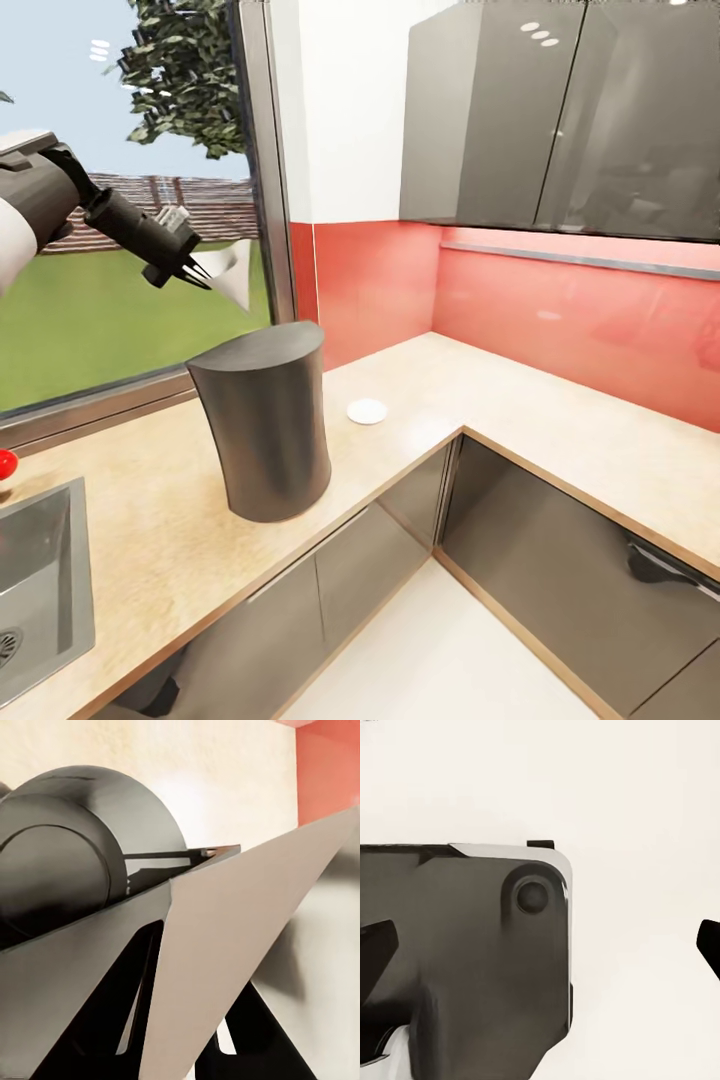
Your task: Set up a coffee station on the kitchen countertop: keep the coffee maker on the countertop, move the bottle of coffee from the kitchen shelf to the counter next to the coffee maker, place a paper coffee filter on top of the coffee maker, put the saucer next to the coffee maker with the coffee cup on the saucer, and place the electric kettle next to the coffee maker.
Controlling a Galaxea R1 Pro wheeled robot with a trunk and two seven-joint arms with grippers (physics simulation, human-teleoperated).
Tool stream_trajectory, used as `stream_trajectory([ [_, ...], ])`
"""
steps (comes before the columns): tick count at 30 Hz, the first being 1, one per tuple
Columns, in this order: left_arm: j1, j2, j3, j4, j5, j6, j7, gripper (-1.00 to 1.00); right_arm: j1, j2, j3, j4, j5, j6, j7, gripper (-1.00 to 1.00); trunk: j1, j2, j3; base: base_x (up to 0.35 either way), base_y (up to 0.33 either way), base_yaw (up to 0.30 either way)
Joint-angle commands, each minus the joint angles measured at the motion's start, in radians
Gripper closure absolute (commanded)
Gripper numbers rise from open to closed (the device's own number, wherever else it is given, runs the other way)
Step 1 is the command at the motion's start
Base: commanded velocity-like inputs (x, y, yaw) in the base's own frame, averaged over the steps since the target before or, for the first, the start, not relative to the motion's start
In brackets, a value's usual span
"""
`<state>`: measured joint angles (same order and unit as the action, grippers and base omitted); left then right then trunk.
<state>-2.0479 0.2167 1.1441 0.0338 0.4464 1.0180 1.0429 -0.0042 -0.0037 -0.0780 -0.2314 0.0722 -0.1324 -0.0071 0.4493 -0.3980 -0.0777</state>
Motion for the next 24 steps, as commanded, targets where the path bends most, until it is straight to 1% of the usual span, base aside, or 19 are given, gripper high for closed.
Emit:
stream_trajectory([
  [1,-0.001,0.001,-0.001,0.001,0.005,0.004,0.008,1.0,0.0,0.001,-0.008,0.0,0.008,-0.003,0.001,-1.0,0.001,-0.002,-0.001,0.0,0.0,0.0],
  [11,-0.001,0.004,-0.003,0.002,-0.018,0.001,0.008,1.0,0.0,0.001,-0.008,0.001,0.008,-0.007,0.0,-1.0,0.001,-0.002,0.014,0.0,0.0,0.0],
  [13,-0.001,0.004,-0.009,0.002,-0.022,0.0,0.008,1.0,0.0,0.001,-0.008,0.001,0.008,-0.007,0.0,-1.0,0.001,-0.002,0.018,0.0,0.0,0.0],
  [16,-0.001,0.002,-0.029,0.002,-0.029,0.0,0.008,1.0,0.0,0.001,-0.008,0.001,0.008,-0.007,0.0,-1.0,0.001,-0.002,0.022,0.0,0.0,0.0],
  [18,0.0,-0.001,-0.099,0.002,-0.034,0.0,0.008,1.0,0.0,0.001,-0.008,0.001,0.008,-0.007,0.001,-1.0,0.001,-0.002,0.025,0.0,0.0,0.0],
  [20,0.008,-0.005,-0.147,0.005,-0.034,-0.002,0.008,1.0,0.0,0.001,-0.008,0.001,0.008,-0.007,0.001,-1.0,0.001,-0.002,0.028,0.0,0.0,0.0],
  [22,0.019,-0.007,-0.167,0.005,-0.034,-0.003,0.007,1.0,0.0,0.001,-0.008,0.001,0.008,-0.007,0.001,-1.0,0.001,-0.002,0.032,0.0,0.0,0.0],
  [24,0.031,-0.009,-0.18,0.005,-0.034,-0.003,0.007,1.0,0.0,0.001,-0.008,0.001,0.008,-0.007,0.001,-1.0,0.001,-0.002,0.035,0.0,0.0,0.0],
])
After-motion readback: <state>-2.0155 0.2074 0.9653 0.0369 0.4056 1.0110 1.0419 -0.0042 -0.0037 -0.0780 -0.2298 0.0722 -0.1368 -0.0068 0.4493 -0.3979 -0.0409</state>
